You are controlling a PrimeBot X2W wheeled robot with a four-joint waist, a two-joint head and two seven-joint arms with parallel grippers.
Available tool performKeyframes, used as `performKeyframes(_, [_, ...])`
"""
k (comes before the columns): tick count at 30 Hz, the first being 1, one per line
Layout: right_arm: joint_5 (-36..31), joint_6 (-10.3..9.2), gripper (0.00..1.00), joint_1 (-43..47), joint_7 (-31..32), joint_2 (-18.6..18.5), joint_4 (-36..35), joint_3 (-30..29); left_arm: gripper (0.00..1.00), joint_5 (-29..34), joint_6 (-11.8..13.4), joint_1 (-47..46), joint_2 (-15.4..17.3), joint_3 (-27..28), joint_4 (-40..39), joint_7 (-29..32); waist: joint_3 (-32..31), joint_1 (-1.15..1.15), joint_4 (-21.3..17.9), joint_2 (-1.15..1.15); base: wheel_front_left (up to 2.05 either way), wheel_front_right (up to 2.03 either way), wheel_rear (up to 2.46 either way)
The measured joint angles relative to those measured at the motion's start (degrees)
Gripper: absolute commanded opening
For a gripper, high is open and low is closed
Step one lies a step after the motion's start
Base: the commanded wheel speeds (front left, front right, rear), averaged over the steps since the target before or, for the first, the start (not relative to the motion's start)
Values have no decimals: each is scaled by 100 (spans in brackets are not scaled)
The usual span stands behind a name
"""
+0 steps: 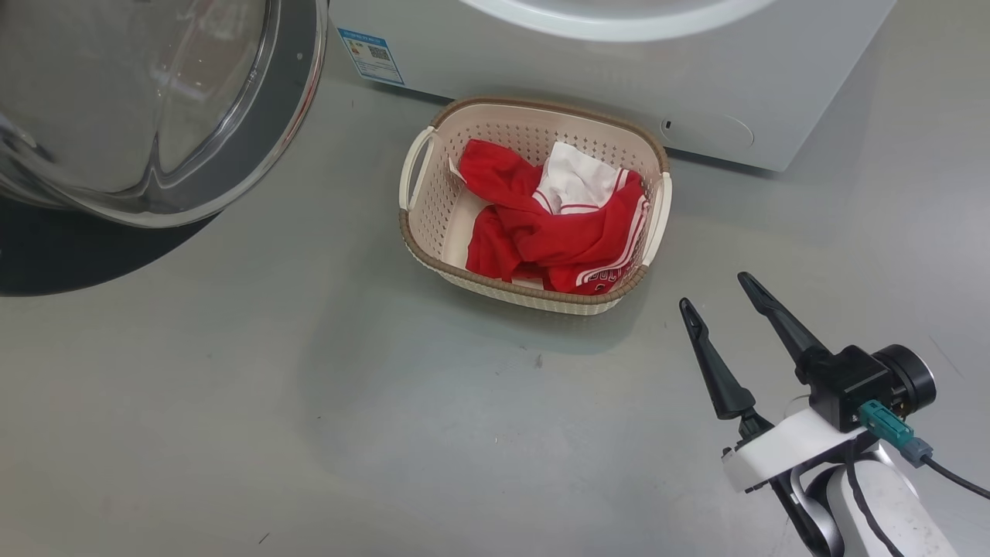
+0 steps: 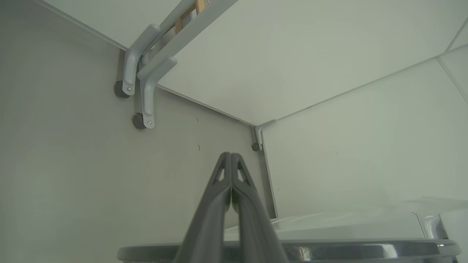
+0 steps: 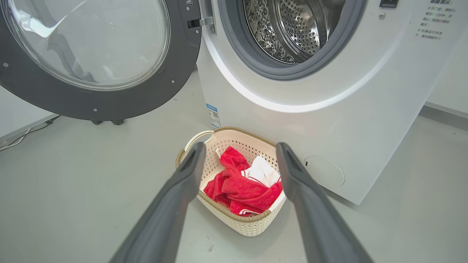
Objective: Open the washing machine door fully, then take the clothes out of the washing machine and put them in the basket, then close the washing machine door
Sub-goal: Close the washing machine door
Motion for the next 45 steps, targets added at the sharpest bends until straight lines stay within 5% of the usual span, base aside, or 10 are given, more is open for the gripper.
performKeyframes(9, [9, 0, 100, -50, 0, -12, 19, 35, 0, -334, 0, -174, -156, -221, 424, 1025, -62, 0, 40, 0, 0, 0, 0])
performKeyframes(25, [10, 0, 100, -53, 0, -14, 29, 52, 0, -600, -30, -398, -55, -288, 677, 1812, -72, 0, -7, 0, 0, 0, 0])
performKeyframes(45, [112, -1, 100, -52, -142, 58, 265, 42, 0, -610, -793, -134, -224, -886, 879, 3140, -428, 0, 40, 0, 0, 0, 0])
